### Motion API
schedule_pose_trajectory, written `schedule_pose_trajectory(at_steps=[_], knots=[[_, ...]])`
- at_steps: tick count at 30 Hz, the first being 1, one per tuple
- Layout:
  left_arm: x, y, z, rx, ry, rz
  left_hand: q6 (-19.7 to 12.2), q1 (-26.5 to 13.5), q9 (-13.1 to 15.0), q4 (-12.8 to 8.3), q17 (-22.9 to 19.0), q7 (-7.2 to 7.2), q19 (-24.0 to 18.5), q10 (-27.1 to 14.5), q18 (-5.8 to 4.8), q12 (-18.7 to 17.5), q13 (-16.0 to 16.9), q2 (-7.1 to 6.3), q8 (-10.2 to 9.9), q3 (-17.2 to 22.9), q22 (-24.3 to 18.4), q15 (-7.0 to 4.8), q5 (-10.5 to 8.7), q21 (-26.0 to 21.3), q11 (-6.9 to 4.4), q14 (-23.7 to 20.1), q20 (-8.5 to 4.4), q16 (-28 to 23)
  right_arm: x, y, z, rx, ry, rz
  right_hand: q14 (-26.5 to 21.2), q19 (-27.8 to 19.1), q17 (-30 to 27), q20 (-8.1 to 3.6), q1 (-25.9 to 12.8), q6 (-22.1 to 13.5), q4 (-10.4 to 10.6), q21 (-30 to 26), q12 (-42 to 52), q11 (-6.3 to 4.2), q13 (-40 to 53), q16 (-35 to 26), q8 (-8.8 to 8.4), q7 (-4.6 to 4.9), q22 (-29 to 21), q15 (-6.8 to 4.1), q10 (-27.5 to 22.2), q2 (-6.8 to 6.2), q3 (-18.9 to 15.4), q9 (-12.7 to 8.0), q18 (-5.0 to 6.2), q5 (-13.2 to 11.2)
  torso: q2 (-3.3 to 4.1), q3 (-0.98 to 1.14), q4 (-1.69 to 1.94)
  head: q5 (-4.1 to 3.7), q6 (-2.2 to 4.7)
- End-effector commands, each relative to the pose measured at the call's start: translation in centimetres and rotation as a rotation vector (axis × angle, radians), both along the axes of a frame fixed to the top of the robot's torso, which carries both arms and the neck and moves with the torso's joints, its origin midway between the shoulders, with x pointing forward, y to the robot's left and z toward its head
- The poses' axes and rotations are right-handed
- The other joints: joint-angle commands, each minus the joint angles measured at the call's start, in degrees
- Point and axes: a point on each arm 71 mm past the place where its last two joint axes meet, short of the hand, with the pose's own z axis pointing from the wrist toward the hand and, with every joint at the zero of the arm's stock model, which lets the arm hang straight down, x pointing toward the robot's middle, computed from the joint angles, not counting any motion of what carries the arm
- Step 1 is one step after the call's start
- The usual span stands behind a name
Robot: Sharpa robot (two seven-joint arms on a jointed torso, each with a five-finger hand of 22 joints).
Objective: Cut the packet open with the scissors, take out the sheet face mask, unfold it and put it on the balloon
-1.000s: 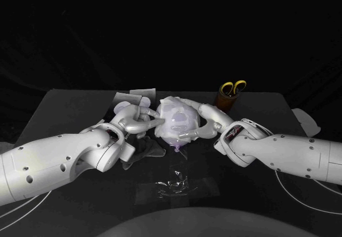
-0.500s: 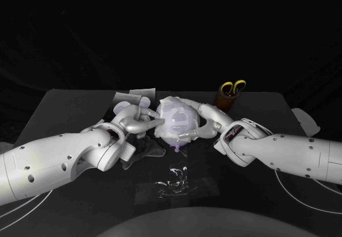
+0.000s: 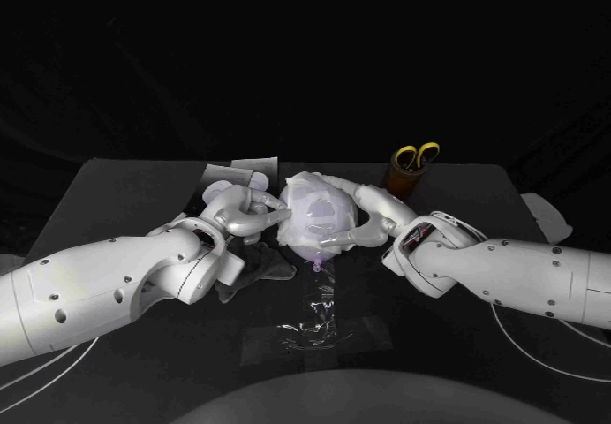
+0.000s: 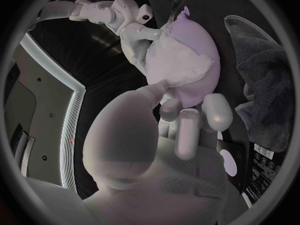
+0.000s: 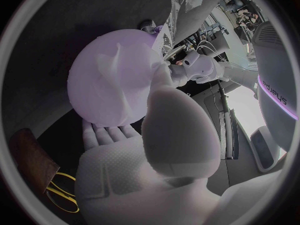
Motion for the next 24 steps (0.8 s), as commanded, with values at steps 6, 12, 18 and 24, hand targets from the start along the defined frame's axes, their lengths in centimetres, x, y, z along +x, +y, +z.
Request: schedule_pose_trajectory(at_steps=[6, 12, 18, 24], knots=[[0.0, -0.3, 0.2, -0.022, -0.027, 0.018, 2.8, 1.5, 0.5, -1.4, 6.7, -1.15, 1.1, 2.0, -0.57, 1.1, 2.2, 0.19, 1.6, 0.5, 1.1, -1.37, -0.18, 1.1, -1.02, 4.0, -0.8, 0.6, -0.4, 0.4, -0.7, -0.023, 0.045, 0.03, -0.4, 0.4, 0.0, 0.16, -0.2, 0.5, 0.0, 0.2, 0.4, 0.18, 0.1, -0.1, 0.19, 8.89, -0.1, 0.05, 0.2, 0.52, 0.3, 0.1, -0.81, -0.4, 0.01, 0.0, 0.02, 0.05, 0.02], [0.1, -0.1, 0.2, -0.03, -0.027, 0.041, 3.3, 2.3, 0.9, -2.3, 7.1, -1.11, 1.6, 3.0, -0.72, 1.5, 3.4, 0.35, 2.3, 1.9, 1.7, -1.59, -0.15, 1.6, -1.16, 4.1, -1.22, 0.7, -0.4, 0.4, -0.7, -0.023, 0.045, 0.03, -0.4, 0.4, 0.0, 0.16, -0.2, 0.5, 0.0, 0.2, 0.4, 0.18, 0.1, -0.1, 0.19, 8.89, -0.1, 0.05, 0.2, 0.52, 0.3, 0.1, -0.81, -0.4, -0.01, -0.01, 0.01, 0.07, 0.08], [0.1, 0.3, 0.2, -0.037, -0.019, 0.063, 3.3, 2.0, 1.5, -2.8, 7.1, -1.01, 1.7, 3.4, -0.78, 1.4, 3.8, 0.06, 3.0, 3.6, 2.0, -1.58, -0.09, 1.8, -1.12, 4.2, -1.42, 0.7, -0.4, 0.3, -0.7, -0.023, 0.045, 0.029, -0.4, 0.4, 0.0, 0.16, -0.2, 0.5, 0.0, 0.2, 0.4, 0.18, 0.1, -0.1, 0.19, 8.89, -0.1, 0.05, 0.2, 0.52, 0.3, 0.1, -0.81, -0.4, -0.01, -0.01, 0.0, 0.09, 0.07], [0.1, 0.8, 0.2, -0.041, -0.007, 0.08, 2.8, 1.2, 2.5, -3.1, 6.8, -0.94, 1.7, 3.7, -0.79, 1.3, 4.1, -0.59, 3.9, 5.7, 2.0, -1.56, -0.02, 1.9, -1.07, 4.1, -1.49, 0.6, -0.4, 0.3, -0.7, -0.023, 0.045, 0.028, -0.4, 0.4, 0.0, 0.16, -0.2, 0.5, 0.0, 0.2, 0.4, 0.18, 0.1, -0.1, 0.19, 8.89, -0.1, 0.05, 0.2, 0.52, 0.3, 0.1, -0.81, -0.4, -0.01, 0.0, 0.0, 0.13, 0.13]])
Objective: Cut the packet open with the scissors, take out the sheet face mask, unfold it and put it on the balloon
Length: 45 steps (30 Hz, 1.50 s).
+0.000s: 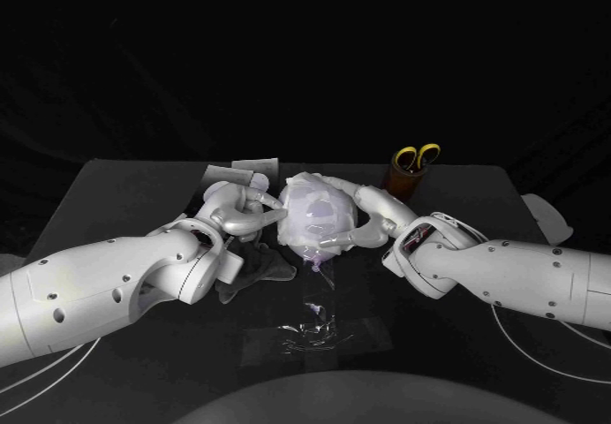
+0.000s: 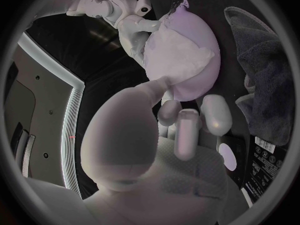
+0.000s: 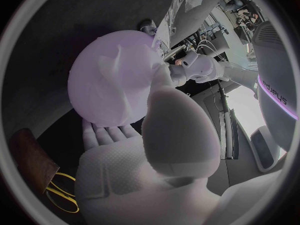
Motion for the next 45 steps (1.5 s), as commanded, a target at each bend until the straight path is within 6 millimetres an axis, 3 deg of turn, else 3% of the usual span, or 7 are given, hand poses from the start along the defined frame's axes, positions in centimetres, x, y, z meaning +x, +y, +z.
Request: schedule_pose_trajectory(at_steps=[1, 8, 28, 36, 45], knots=[[0.0, 0.2, 0.1, -0.021, 0.005, 0.021, -0.2, -0.4, 2.3, -0.8, 6.8, 0.15, 0.4, 1.0, -0.38, 0.0, 0.2, -0.73, 0.8, 1.7, 0.1, -0.34, 0.22, 0.3, -0.34, 4.1, -0.16, 0.1, -0.4, 0.2, -0.7, -0.025, 0.045, 0.028, -0.4, 0.4, -0.1, 0.16, -0.1, 0.3, 0.0, 0.2, 0.2, 0.19, 0.0, -0.1, 0.13, 8.9, -0.1, 0.05, 0.2, 0.53, 0.3, 0.1, -0.81, -0.4, 0.0, 0.0, -0.01, 0.01, -0.01], [0.0, 0.8, 0.0, -0.024, 0.021, 0.045, -0.9, -1.6, 3.8, -1.2, 6.6, 0.14, 0.3, 1.1, -0.37, -0.2, 0.4, -1.48, 2.0, 4.3, 0.2, -0.36, 0.28, 0.4, -0.36, 4.1, -0.19, 0.1, -0.4, 0.2, -0.7, -0.025, 0.045, 0.027, -0.4, 0.4, -0.1, 0.16, -0.1, 0.3, 0.0, 0.1, 0.2, 0.2, 0.0, -0.1, 0.13, 8.9, -0.1, 0.05, 0.2, 0.66, 0.4, 0.1, -0.81, -0.4, 0.0, -0.01, 0.01, -0.03, 0.04], [0.4, 1.8, -0.8, 0.008, 0.099, 0.082, -2.1, -3.2, 5.2, -1.2, 5.7, 0.16, -0.1, 0.4, -0.25, -0.9, -0.4, -2.04, 3.0, 6.2, -0.3, -0.3, 0.19, 0.1, -0.28, 3.9, -0.15, -0.2, -0.4, 0.2, -0.7, -0.026, 0.042, 0.028, -0.4, 0.4, -0.1, 0.16, -0.1, 0.3, 0.0, 0.1, 0.2, 0.2, 0.0, -0.1, 0.13, 8.9, -0.1, 0.05, 0.2, 0.66, 0.4, 0.1, -0.81, -0.4, 0.01, 0.01, -0.02, 0.07, 0.12], [0.5, 1.9, -0.9, 0.012, 0.109, 0.089, -3.7, -4.1, 5.5, -0.8, 5.6, 0.28, -0.5, -0.8, -0.15, -1.6, -1.5, -1.91, 2.7, 5.6, -0.8, -0.18, 0.11, -0.3, -0.13, 3.8, -0.06, -0.3, -0.4, 0.3, -0.7, -0.027, 0.041, 0.028, -0.4, 0.4, -0.1, 0.16, -0.1, 0.3, 0.0, 0.1, 0.2, 0.2, 0.0, -0.1, 0.13, 8.9, -0.1, 0.05, 0.2, 0.66, 0.4, 0.1, -0.81, -0.4, 0.0, 0.01, 0.01, 0.06, 0.17], [0.7, 2.1, -1.0, 0.016, 0.104, 0.1, -7.1, -4.4, 4.5, -0.5, 5.5, 1.69, -0.7, -2.2, -0.16, -1.8, -2.0, -1.2, 0.6, 4.9, -0.9, 0.71, 0.11, -0.5, 1.01, 3.8, 0.39, -0.3, -0.4, 0.3, -0.7, -0.028, 0.042, 0.028, -0.4, 0.4, -0.1, 0.16, -0.1, 0.3, 0.0, 0.1, 0.2, 0.2, 0.0, -0.1, 0.13, 8.9, -0.1, 0.05, 0.2, 0.66, 0.4, 0.1, -0.81, -0.4, 0.0, 0.01, 0.01, 0.03, 0.18]])
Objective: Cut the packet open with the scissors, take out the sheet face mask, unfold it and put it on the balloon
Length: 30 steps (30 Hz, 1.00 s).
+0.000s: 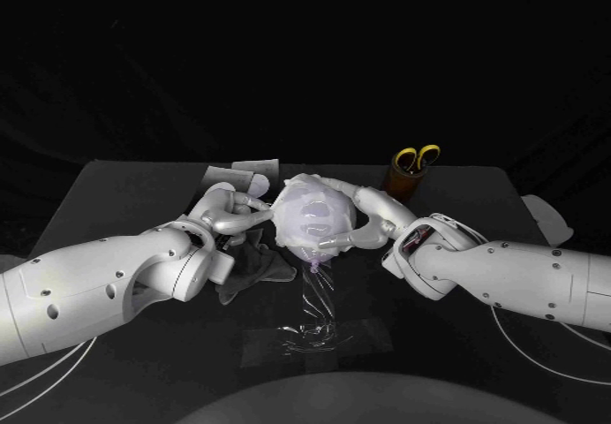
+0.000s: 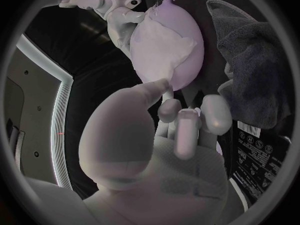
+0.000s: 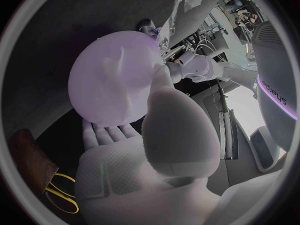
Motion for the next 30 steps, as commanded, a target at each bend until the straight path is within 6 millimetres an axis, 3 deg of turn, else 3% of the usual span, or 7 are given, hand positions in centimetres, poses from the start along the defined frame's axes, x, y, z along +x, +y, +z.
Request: schedule_pose_trajectory(at_steps=[1, 8, 17, 21, 25, 26, 30], knots=[[0.2, 0.1, -0.1, -0.001, 0.006, 0.01, -1.2, -0.2, -0.9, 0.1, 5.5, 0.62, -0.4, -1.0, -0.11, -0.5, -0.5, 0.21, -0.9, -0.5, -0.1, 0.61, 0.1, -0.5, 0.24, 3.7, 0.26, -0.3, -0.3, 0.1, -0.8, -0.028, 0.043, 0.022, -0.4, 0.4, -0.1, 0.16, 0.1, 0.3, 0.0, 0.1, 0.2, 0.29, 0.1, -0.1, 0.4, 8.91, -0.1, 0.05, 0.3, 0.43, 0.4, 0.0, -0.81, -0.4, 0.03, -0.02, 0.0, -0.06, 0.02], [0.4, 0.4, -0.2, 0.005, 0.008, 0.016, -6.2, -0.2, -3.6, 0.2, 5.3, 3.15, -0.8, -3.6, -0.06, -1.8, -2.9, -0.36, -4.8, -0.3, -0.5, 2.38, 0.11, -0.8, 2.33, 3.6, 1.64, -0.3, -0.3, 0.1, -0.8, -0.028, 0.043, 0.022, -0.4, 0.4, -0.1, 0.16, 0.1, 0.3, 0.0, 0.1, 0.2, 0.29, 0.1, -0.1, 0.4, 8.91, -0.1, 0.05, 0.3, 0.43, 0.4, 0.0, -0.81, -0.4, 0.01, -0.02, 0.01, -0.05, 0.01], [0.5, 0.6, -0.2, 0.009, 0.008, 0.02, -7.8, 1.0, -5.3, -0.8, 5.1, 4.25, -1.0, -5.2, 0.06, -2.3, -4.3, -0.72, -6.7, 0.6, -0.8, 3.39, 0.16, -0.9, 3.37, 3.5, 2.73, -0.3, -0.3, 0.1, -0.8, -0.028, 0.043, 0.022, -0.4, 0.4, -0.1, 0.16, 0.1, 0.3, 0.0, 0.1, 0.2, 0.29, 0.1, -0.1, 0.4, 8.91, -0.1, 0.05, 0.3, 0.43, 0.4, 0.0, -0.81, -0.4, 0.0, -0.02, 0.01, -0.07, 0.05], [0.5, 0.4, 0.1, -0.006, -0.033, 0.01, -4.3, 0.5, -5.0, -0.6, 5.0, 3.52, -1.3, -5.1, 0.2, -1.7, -4.0, -0.59, -4.9, 0.2, -1.0, 3.21, 0.13, -1.0, 2.94, 3.5, 2.91, -0.3, -0.3, 0.1, -0.8, -0.028, 0.043, 0.022, -0.4, 0.4, -0.1, 0.16, 0.1, 0.3, 0.0, 0.1, 0.2, 0.29, 0.1, -0.1, 0.4, 8.91, -0.1, 0.05, 0.3, 0.43, 0.4, 0.0, -0.81, -0.4, 0.04, -0.02, -0.01, -0.06, 0.16], [0.4, 0.1, 0.8, -0.034, -0.115, -0.006, -3.3, -3.2, -3.7, 2.0, 3.2, 2.5, -3.0, -5.7, 0.7, -1.6, -4.6, -1.64, -2.1, -3.9, -3.1, 2.64, 0.11, -2.6, 2.23, 2.8, 2.63, -0.9, -0.3, 0.1, -0.8, -0.028, 0.044, 0.023, -0.4, 0.4, -0.1, 0.16, 0.1, 0.3, 0.0, 0.1, 0.2, 0.29, 0.1, -0.1, 0.4, 8.91, -0.1, 0.05, 0.3, 0.43, 0.4, 0.0, -0.81, -0.4, 0.07, -0.04, -0.03, -0.04, 0.16], [0.4, 0.1, 1.1, -0.044, -0.151, -0.014, -3.1, -3.2, -1.7, 2.3, 3.2, 1.69, -3.2, -5.4, 0.75, -0.9, -4.0, -1.38, 1.3, -6.1, -3.3, 1.99, 0.03, -2.9, 1.47, 2.8, 2.22, -0.9, -0.3, 0.1, -0.8, -0.029, 0.044, 0.023, -0.4, 0.4, -0.1, 0.16, 0.1, 0.3, 0.0, 0.1, 0.2, 0.29, 0.1, -0.1, 0.4, 8.91, -0.1, 0.05, 0.3, 0.43, 0.4, 0.0, -0.81, -0.4, 0.08, -0.04, -0.03, -0.07, 0.15], [0.1, -0.2, 2.0, -0.064, -0.256, -0.061, -5.7, -2.1, 3.2, 2.9, 1.9, 0.67, -5.0, -7.0, 1.24, -1.2, -5.1, -0.45, 8.3, -9.0, -5.6, 1.37, -0.05, -4.7, 0.88, 2.2, 1.47, -1.3, -0.3, 0.1, -0.8, -0.029, 0.044, 0.023, -0.4, 0.4, -0.1, 0.16, 0.1, 0.3, 0.0, 0.1, 0.2, 0.29, 0.1, -0.1, 0.4, 8.91, -0.1, 0.05, 0.3, 0.43, 0.4, 0.0, -0.81, -0.4, 0.06, -0.02, 0.0, -0.17, 0.11]])
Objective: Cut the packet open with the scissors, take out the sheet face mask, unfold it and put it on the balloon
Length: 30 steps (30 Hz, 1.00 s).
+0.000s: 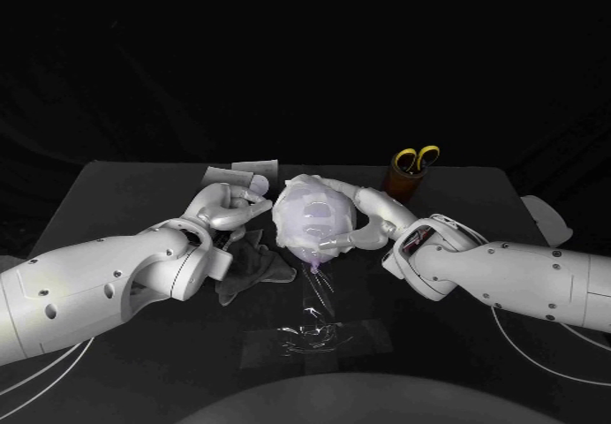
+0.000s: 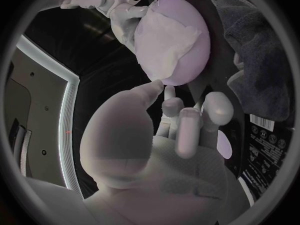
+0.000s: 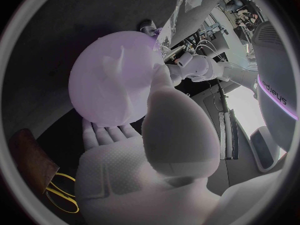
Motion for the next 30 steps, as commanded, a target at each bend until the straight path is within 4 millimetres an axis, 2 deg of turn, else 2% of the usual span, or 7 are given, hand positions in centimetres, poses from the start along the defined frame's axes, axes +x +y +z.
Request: schedule_pose_trajectory(at_steps=[1, 4, 11, 18, 21, 25, 30], knots=[[-0.3, -0.6, 1.5, -0.037, -0.18, -0.068, -1.8, 1.0, 2.8, 0.2, 0.9, -0.36, -1.6, -1.3, 1.41, -0.5, -1.1, 0.68, 3.9, -1.4, -2.0, -0.38, 0.01, -1.6, -0.13, 1.9, -0.26, -0.7, -0.4, 0.2, -0.8, -0.028, 0.044, 0.025, -0.4, 0.4, -0.1, 0.16, 0.1, 0.3, 0.0, 0.1, 0.2, 0.29, 0.1, -0.1, 0.13, 8.9, -0.1, 0.05, 0.3, 0.43, 0.4, 0.1, -0.81, -0.4, 0.0, -0.01, 0.02, -0.12, -0.06], [-0.6, -0.9, 2.0, -0.029, -0.237, -0.115, -3.3, 1.4, 5.4, 0.5, -2.5, -0.5, -3.9, -4.0, 1.96, -1.7, -3.6, 0.56, 7.5, -2.6, -4.5, -0.45, 0.07, -3.7, -0.35, 0.4, -0.26, -1.9, -0.4, 0.2, -0.8, -0.028, 0.045, 0.025, -0.4, 0.4, -0.1, 0.16, 0.1, 0.3, 0.0, 0.1, 0.2, 0.29, 0.1, -0.1, 0.13, 8.9, -0.1, 0.05, 0.3, 0.43, 0.4, 0.1, -0.81, -0.4, 0.01, -0.05, 0.03, -0.13, -0.11], [-0.9, -1.1, 2.4, 0.012, -0.306, -0.167, -7.4, 3.2, 6.6, 0.7, -7.2, 0.61, -7.5, -9.7, 2.78, -4.6, -9.2, 0.56, 8.7, -3.0, -8.5, 0.41, 0.05, -7.2, 0.62, -1.8, 0.25, -3.6, -0.4, 0.2, -0.8, -0.026, 0.047, 0.025, -0.4, 0.4, -0.1, 0.16, 0.1, 0.3, 0.0, 0.1, 0.2, 0.29, 0.1, -0.1, 0.13, 8.9, -0.1, 0.05, 0.3, 0.43, 0.4, 0.1, -0.81, -0.4, -0.07, -0.02, 0.06, -0.07, -0.11], [-0.8, -1.4, 2.3, 0.078, -0.315, -0.172, -6.8, 6.3, 7.5, -0.8, -6.4, 0.27, -6.7, -9.2, 2.68, -3.6, -8.3, 1.16, 10.5, -1.9, -7.9, 0.23, 0.06, -6.8, 0.35, -1.5, 0.32, -3.3, -0.4, 0.2, -0.8, -0.026, 0.048, 0.026, -0.4, 0.4, -0.1, 0.15, 0.1, 0.3, 0.0, 0.2, 0.2, 0.3, 0.1, -0.1, 0.11, 8.9, -0.1, 0.06, 0.3, 0.64, 0.6, 0.0, -0.82, -0.4, -0.05, 0.01, 0.0, 0.15, -0.11], [-0.7, -1.6, 2.0, 0.113, -0.298, -0.163, -7.1, 6.3, 7.3, -0.7, -6.3, 0.34, -6.5, -9.6, 2.64, -3.9, -9.0, 1.14, 10.3, -1.8, -7.7, 0.22, 0.03, -6.7, 0.37, -1.5, 0.3, -3.2, -0.4, 0.2, -0.8, -0.025, 0.048, 0.026, -0.4, 0.4, -0.1, 0.15, 0.1, 0.3, 0.0, 0.2, 0.2, 0.3, 0.1, -0.1, 0.11, 8.9, -0.1, 0.06, 0.3, 0.64, 0.6, 0.0, -0.82, -0.4, -0.08, 0.04, -0.01, 0.2, -0.06], [-0.5, -1.6, 1.7, 0.159, -0.27, -0.138, -9.6, 5.4, 5.1, 0.4, -6.0, 1.45, -5.9, -10.8, 2.44, -4.8, -10.9, 0.16, 7.1, -2.3, -7.3, 0.85, -0.01, -6.3, 1.24, -1.3, 0.48, -3.0, -0.4, 0.2, -0.8, -0.025, 0.048, 0.026, -0.4, 0.4, -0.1, 0.15, 0.1, 0.3, 0.0, 0.2, 0.2, 0.3, 0.1, -0.1, 0.11, 8.9, -0.1, 0.06, 0.3, 0.64, 0.6, 0.0, -0.82, -0.4, -0.07, 0.07, -0.06, 0.2, 0.01], [-0.3, -1.5, 1.5, 0.192, -0.25, -0.106, -9.7, 6.1, 2.9, 0.5, -5.0, 2.1, -4.9, -10.1, 2.21, -4.2, -10.7, -0.3, 4.6, -2.4, -6.2, 1.35, 0.0, -5.5, 1.79, -0.8, 0.92, -2.5, -0.4, 0.2, -0.8, -0.025, 0.048, 0.026, -0.4, 0.4, -0.1, 0.15, 0.1, 0.3, 0.0, 0.2, 0.2, 0.3, 0.1, -0.1, 0.11, 8.9, -0.1, 0.06, 0.3, 0.64, 0.6, 0.0, -0.82, -0.4, -0.05, 0.05, -0.01, 0.15, 0.05]])
